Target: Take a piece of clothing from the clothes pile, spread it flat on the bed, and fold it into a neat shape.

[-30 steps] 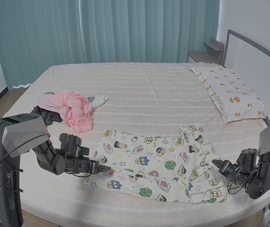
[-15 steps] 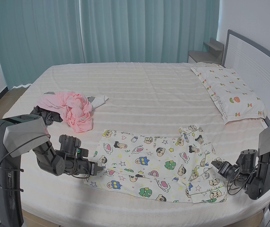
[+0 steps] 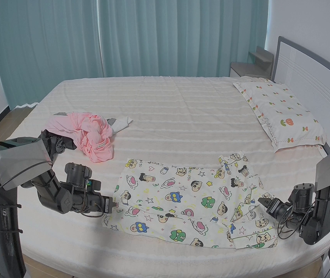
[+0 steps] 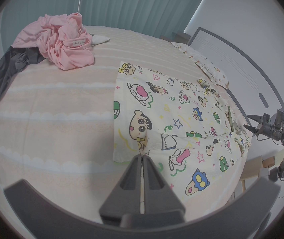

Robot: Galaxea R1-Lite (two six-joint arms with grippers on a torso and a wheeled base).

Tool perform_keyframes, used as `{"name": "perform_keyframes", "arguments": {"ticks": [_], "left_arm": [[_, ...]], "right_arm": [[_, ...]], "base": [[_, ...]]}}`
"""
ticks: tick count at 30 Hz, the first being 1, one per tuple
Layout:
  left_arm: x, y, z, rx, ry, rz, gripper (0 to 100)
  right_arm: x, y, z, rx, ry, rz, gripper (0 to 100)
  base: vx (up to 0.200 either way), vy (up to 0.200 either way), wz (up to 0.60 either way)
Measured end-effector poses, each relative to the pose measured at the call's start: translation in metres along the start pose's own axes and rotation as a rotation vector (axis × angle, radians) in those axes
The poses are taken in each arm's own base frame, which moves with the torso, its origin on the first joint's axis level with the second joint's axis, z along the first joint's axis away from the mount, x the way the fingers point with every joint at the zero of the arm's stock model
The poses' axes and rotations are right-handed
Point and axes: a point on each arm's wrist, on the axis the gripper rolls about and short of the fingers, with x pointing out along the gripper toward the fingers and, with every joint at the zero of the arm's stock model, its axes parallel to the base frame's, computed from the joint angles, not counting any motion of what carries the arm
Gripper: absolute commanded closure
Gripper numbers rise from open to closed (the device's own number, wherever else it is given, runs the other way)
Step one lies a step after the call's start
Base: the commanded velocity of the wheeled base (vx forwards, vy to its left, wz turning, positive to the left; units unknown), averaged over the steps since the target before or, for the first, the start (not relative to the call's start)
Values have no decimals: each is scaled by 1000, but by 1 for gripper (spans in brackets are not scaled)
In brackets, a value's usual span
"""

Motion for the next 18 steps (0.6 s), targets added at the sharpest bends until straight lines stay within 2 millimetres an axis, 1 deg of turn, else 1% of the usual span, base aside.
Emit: {"name": "perform_keyframes", "arguments": {"ticks": [4,13,18], "left_arm": [[-5,-1,0,-3,14,6,100],[-21,-7,-3,-33,114,14,100],[-31,-10,-6,-65,206,20,100]], "right_arm": [[0,0,0,-1,1,-1,0],[0,0,0,0,2,-1,0],[0,-1,0,1,1,-2,0]], "base": [[0,0,0],[0,0,0],[0,0,0]]}}
